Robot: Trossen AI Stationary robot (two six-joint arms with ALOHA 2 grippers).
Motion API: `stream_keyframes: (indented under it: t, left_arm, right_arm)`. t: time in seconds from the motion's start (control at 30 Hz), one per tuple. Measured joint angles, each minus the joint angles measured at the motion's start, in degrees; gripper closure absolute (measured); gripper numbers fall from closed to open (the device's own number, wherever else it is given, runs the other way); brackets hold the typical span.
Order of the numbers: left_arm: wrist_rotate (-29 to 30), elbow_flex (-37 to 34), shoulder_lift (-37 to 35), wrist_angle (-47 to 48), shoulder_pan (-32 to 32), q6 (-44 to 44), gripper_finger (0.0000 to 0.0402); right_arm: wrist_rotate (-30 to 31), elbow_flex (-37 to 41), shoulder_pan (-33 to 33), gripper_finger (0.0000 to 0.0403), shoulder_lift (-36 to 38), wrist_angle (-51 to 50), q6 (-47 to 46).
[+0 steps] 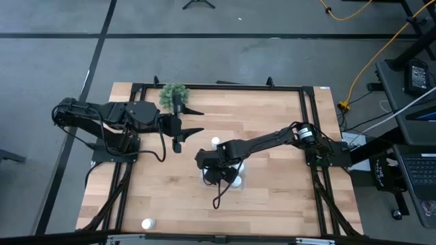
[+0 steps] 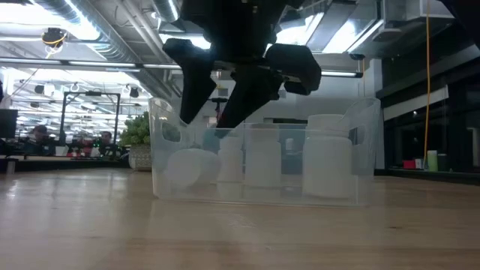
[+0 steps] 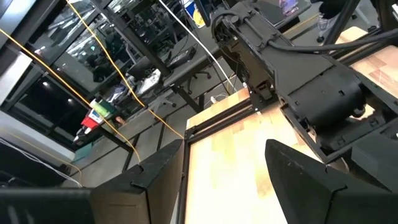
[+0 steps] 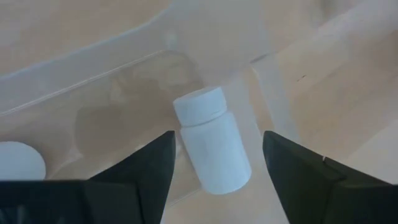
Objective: Pick and place pill bottles into a basket
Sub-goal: Adjust the white medicine bottle on the transparent bin
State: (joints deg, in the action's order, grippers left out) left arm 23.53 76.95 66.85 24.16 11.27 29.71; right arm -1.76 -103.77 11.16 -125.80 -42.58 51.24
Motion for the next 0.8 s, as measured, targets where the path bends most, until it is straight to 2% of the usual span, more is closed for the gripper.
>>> stream_keyframes:
  t: [0.23, 0.8]
  left_arm:
    - [0.00, 0.00, 0.00, 0.00, 0.00, 0.00, 0.0180]
    - [0.00, 0.00, 0.00, -0.15, -0.28, 1.49, 0.0180]
  right_arm:
    - [0.15, 0.02, -1.10, 0.0115, -1.91, -0.10, 0.02]
    - [-0.11, 0.02, -1.79, 0.0112, -4.35, -0.53, 0.02]
